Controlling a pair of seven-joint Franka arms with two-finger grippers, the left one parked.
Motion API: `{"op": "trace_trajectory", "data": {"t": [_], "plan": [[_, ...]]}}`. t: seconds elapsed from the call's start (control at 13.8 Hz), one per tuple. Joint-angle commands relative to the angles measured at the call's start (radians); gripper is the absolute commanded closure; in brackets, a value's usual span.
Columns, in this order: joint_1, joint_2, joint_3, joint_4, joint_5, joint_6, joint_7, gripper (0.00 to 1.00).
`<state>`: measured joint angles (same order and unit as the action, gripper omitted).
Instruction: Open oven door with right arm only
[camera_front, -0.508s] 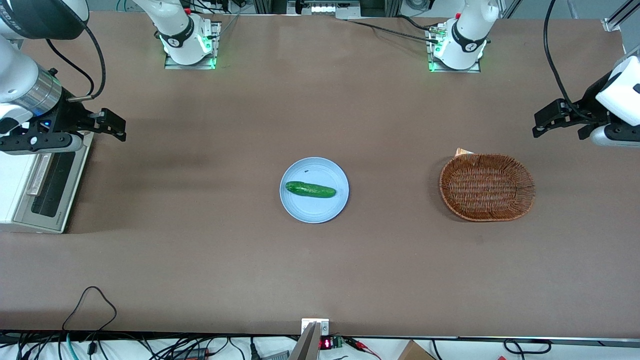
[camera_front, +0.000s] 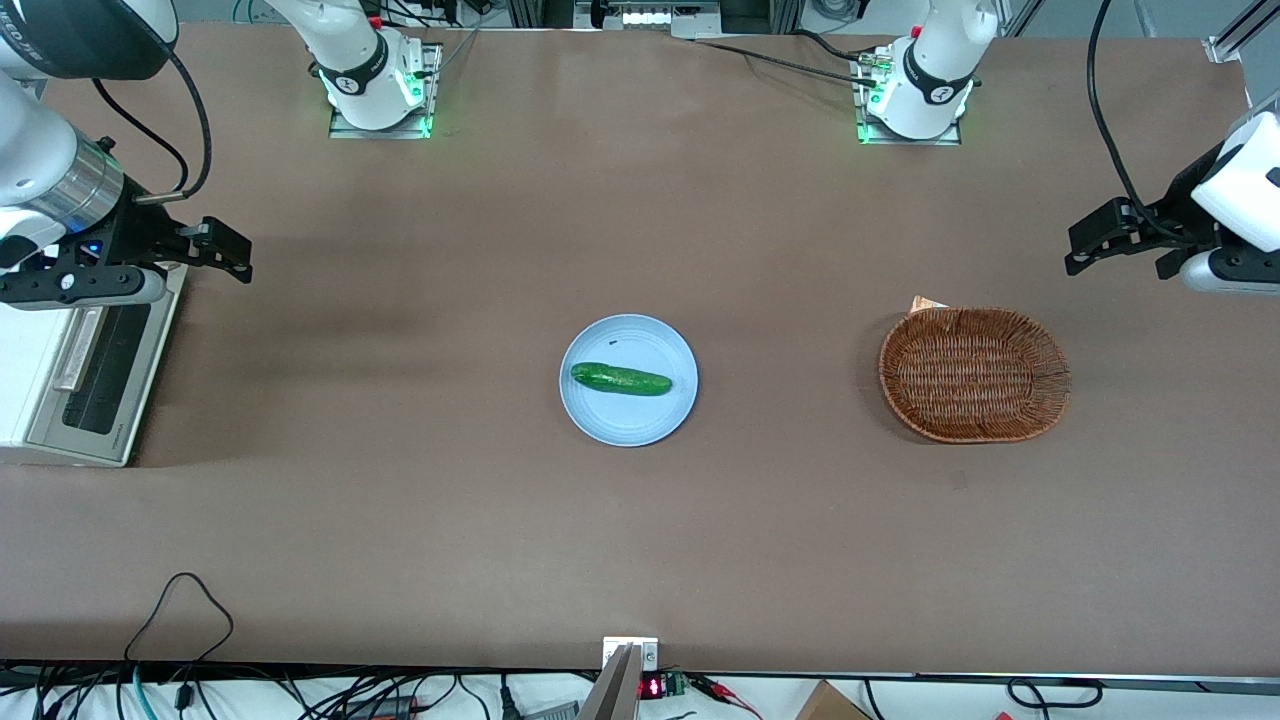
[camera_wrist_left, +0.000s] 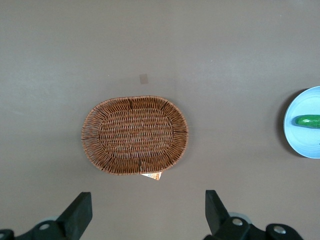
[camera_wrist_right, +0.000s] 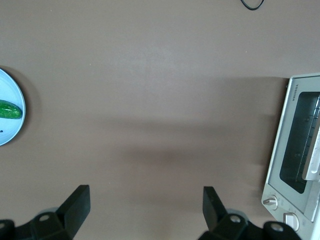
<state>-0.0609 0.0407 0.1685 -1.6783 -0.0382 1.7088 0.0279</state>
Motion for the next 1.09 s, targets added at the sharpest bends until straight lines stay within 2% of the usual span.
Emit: {"op": "trace_trajectory", "data": {"t": [0.0, 0.22, 0.29, 0.58, 0.8, 1.02], "plan": [[0.006, -0.010, -0.004, -0.014, -0.023, -0.009, 0.009, 0.00], [0.006, -0.010, -0.004, -0.012, -0.025, -0.021, 0.010, 0.00], [0.007, -0.010, -0.004, -0.012, -0.025, -0.024, 0.012, 0.04], [0.007, -0.010, -0.009, -0.011, -0.009, -0.041, 0.007, 0.73], [0.007, -0.010, -0.010, -0.011, 0.004, -0.046, 0.009, 0.90], [0.007, -0.009, -0.010, -0.011, 0.009, -0.044, 0.012, 0.97]]}}
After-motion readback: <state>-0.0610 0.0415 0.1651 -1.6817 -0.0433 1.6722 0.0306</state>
